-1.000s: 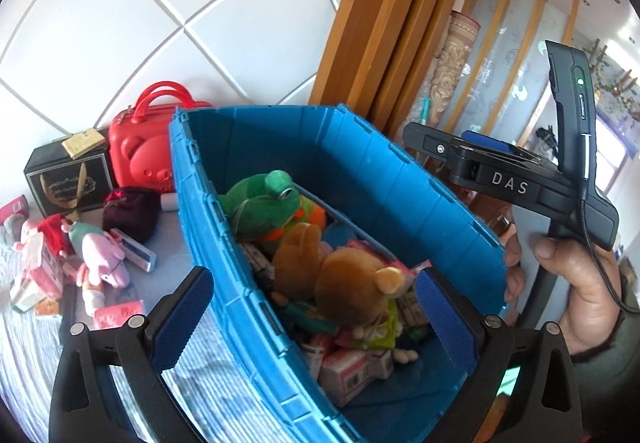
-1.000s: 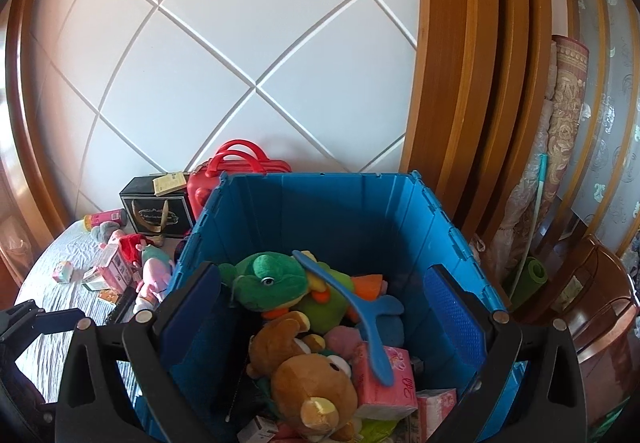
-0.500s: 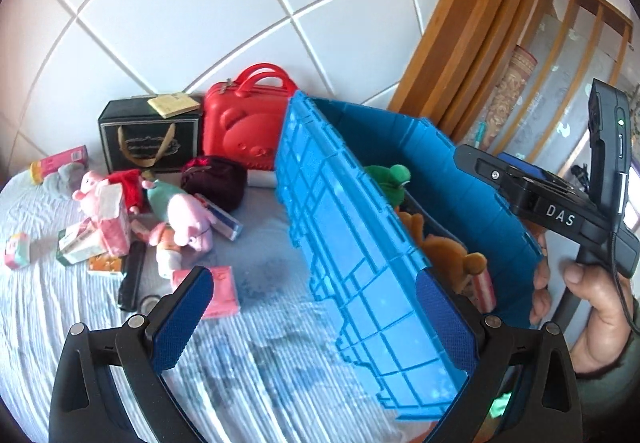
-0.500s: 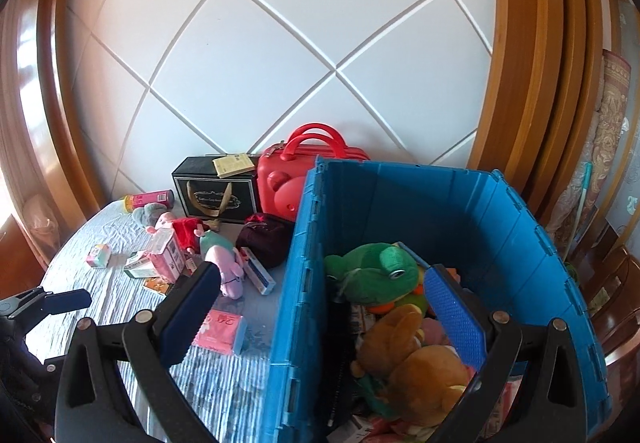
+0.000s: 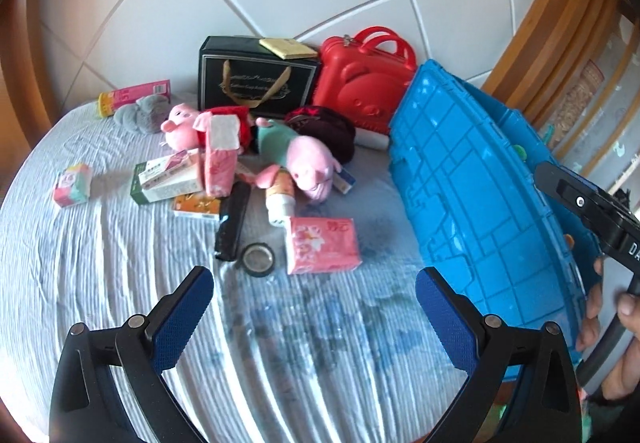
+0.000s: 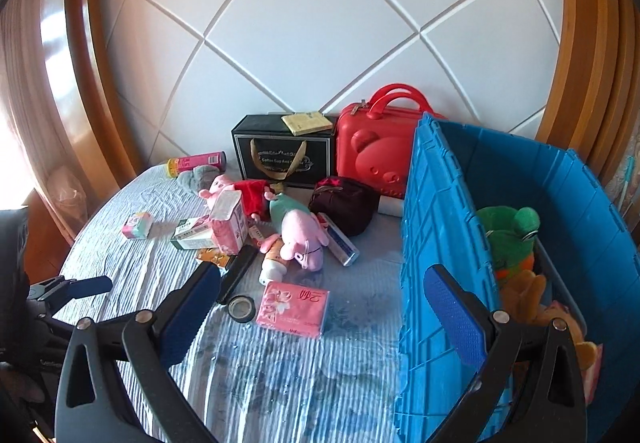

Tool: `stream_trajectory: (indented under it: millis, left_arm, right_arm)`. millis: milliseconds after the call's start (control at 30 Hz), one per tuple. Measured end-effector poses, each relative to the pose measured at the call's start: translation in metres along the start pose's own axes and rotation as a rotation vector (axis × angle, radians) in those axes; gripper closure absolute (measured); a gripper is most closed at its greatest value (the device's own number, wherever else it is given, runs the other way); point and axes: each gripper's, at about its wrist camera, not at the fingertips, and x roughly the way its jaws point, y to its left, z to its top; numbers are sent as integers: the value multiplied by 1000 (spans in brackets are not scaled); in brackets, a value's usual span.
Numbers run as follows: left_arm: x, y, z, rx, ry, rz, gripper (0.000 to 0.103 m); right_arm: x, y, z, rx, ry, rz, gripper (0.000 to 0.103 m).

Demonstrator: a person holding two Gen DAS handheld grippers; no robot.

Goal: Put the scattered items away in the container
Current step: 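Move both tools back from the crate to the items on the bed, then grasp the black rolled bag with the left tool while the right tool grasps the pink tissue pack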

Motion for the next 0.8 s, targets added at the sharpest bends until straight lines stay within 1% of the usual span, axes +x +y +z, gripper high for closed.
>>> stream_trajectory:
  millis: [133,267,367,500,633,800]
  left_arm:
    - [25,30,-5,-10,31,51,1]
    - [60,56,-5,-16,63,95,1]
    - [92,69,-3,-4,83,124,1]
    - [135,82,0,6,112,140,1]
    - [169,91,3,14,134,146,1]
    - [202,99,8,27,164,161,1]
  right_arm:
    - [33,12,-20,12,66,5,0]
    - [74,16,-43,21,140,0,0]
    - [112,19,-62,17,208,-13,0]
    - [156,23,-82,13,276,-12,0]
    - [191,26,-92,18,313,-7,0]
    - [227,33,-93,10,339,-10,0]
